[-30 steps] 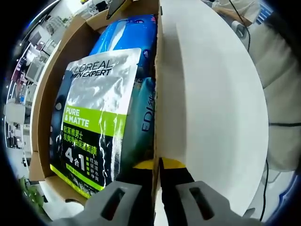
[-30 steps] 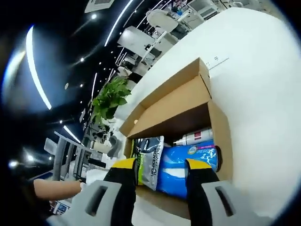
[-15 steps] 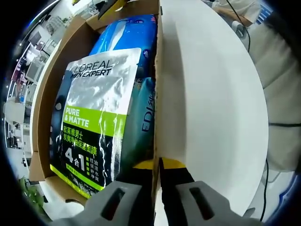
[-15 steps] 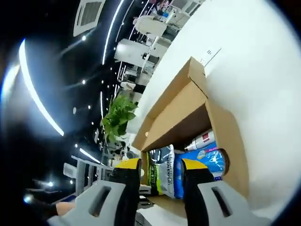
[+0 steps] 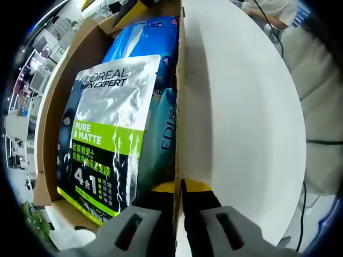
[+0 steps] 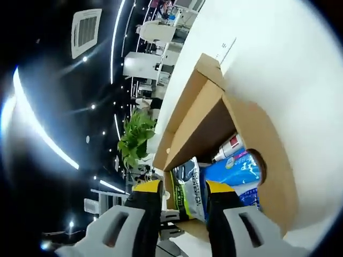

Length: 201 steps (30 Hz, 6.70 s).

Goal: Operate the shoe box by opening the lid, removing the specified soft item, and placing it in the target area until the item is outside and the box remains undamaged.

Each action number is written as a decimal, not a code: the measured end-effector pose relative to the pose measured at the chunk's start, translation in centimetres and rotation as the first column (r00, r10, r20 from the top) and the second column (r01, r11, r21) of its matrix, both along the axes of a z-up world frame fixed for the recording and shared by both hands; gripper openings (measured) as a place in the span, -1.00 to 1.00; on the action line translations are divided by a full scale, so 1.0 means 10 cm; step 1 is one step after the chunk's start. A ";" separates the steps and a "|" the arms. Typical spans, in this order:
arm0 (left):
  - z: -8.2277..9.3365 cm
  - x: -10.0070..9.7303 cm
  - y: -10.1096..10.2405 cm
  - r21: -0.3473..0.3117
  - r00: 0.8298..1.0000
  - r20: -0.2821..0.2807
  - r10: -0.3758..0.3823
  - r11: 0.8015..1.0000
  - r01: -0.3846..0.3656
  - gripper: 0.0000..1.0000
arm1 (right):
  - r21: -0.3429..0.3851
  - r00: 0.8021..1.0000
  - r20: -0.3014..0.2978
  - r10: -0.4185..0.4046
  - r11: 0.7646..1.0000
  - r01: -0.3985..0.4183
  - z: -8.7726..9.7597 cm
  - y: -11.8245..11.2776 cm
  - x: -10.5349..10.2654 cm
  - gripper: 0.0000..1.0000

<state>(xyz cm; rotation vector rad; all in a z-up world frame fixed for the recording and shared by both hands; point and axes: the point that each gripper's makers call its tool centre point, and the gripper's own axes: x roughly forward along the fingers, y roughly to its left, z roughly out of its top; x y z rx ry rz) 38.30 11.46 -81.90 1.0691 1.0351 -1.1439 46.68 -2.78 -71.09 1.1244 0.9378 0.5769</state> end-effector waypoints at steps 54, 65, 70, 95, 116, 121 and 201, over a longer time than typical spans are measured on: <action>0.00 0.00 0.00 -0.001 1.000 -0.006 0.000 1.000 0.000 -0.98 | -0.045 0.963 0.073 0.259 0.966 -0.256 -0.01 0.65 -0.17 -0.77; 0.00 0.01 -0.01 0.000 1.000 0.004 -0.007 1.000 0.007 -0.98 | -0.083 0.960 0.083 0.269 0.962 -0.262 -0.05 0.73 -0.21 -0.62; 0.00 0.00 -0.01 -0.001 1.000 0.001 -0.006 1.000 0.006 -0.98 | -0.089 0.960 0.069 0.270 0.960 -0.264 -0.08 0.77 -0.22 -0.62; 0.00 0.00 -0.01 -0.001 1.000 0.005 -0.004 1.000 0.004 -0.98 | -0.081 0.974 0.048 0.223 0.972 -0.219 -0.21 0.90 -0.17 -0.78; 0.01 0.01 -0.01 -0.001 1.000 0.004 -0.005 1.000 0.005 -0.98 | -0.087 0.975 0.060 0.213 0.974 -0.207 -0.20 0.90 -0.17 -1.00; 0.01 0.01 -0.01 -0.001 1.000 0.005 -0.004 1.000 0.004 -0.98 | -0.073 0.977 0.049 0.207 0.976 -0.203 -0.19 0.90 -0.17 -1.00; 0.00 0.00 -0.01 -0.001 1.000 0.006 -0.006 1.000 0.006 -0.98 | 0.094 0.984 0.159 0.076 0.991 -0.092 0.83 0.01 -0.44 -1.00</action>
